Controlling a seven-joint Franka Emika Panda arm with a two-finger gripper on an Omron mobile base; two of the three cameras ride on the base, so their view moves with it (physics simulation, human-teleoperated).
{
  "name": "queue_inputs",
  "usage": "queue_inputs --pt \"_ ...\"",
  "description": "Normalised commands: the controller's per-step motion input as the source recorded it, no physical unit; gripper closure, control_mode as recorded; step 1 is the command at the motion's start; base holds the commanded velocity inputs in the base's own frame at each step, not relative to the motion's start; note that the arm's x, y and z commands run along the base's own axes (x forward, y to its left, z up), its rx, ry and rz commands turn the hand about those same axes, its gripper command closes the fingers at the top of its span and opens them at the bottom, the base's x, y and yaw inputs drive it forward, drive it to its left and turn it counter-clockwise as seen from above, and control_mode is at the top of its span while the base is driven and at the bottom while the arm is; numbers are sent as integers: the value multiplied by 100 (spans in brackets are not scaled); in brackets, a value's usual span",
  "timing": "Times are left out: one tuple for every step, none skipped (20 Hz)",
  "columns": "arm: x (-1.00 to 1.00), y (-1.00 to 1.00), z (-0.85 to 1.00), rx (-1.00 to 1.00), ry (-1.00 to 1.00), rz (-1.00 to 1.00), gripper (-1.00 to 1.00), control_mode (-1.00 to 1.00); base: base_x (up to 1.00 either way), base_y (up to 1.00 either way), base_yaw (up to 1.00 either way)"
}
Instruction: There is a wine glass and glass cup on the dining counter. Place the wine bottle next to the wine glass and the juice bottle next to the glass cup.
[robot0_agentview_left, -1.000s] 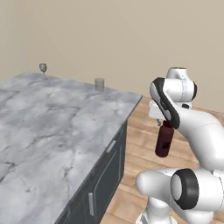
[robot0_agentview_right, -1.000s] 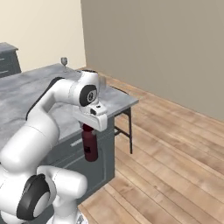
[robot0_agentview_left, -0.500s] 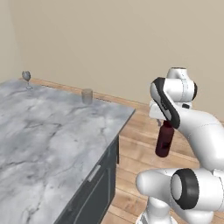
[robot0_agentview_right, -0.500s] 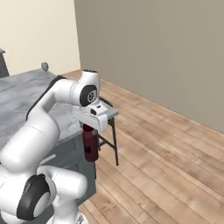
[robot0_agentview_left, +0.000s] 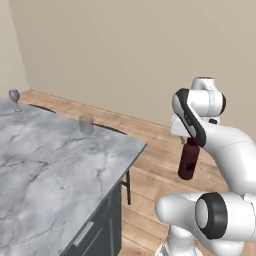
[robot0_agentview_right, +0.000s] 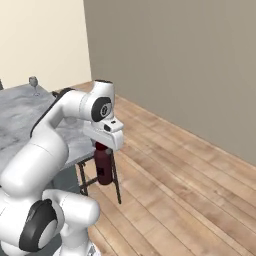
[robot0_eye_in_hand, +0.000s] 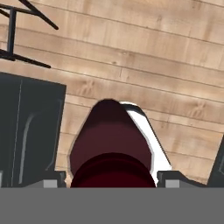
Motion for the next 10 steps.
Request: queue_inputs --pt "0 0 0 0 0 0 100 100 68 -32 19" --pt "0 0 0 0 0 0 100 100 68 -31 19" --pt "0 0 0 0 0 0 100 100 68 -31 21" --pt "0 0 0 0 0 0 100 100 67 -29 23" --pt "0 0 0 0 0 0 100 100 65 -26 28" --pt "0 0 0 0 0 0 100 100 63 -23 33" --pt "0 0 0 0 0 0 100 100 62 -22 35" --pt "0 0 0 0 0 0 100 100 62 -21 34" --pt "0 0 0 0 0 0 100 100 62 -21 35" --pt "0 0 0 0 0 0 100 100 62 -21 35"
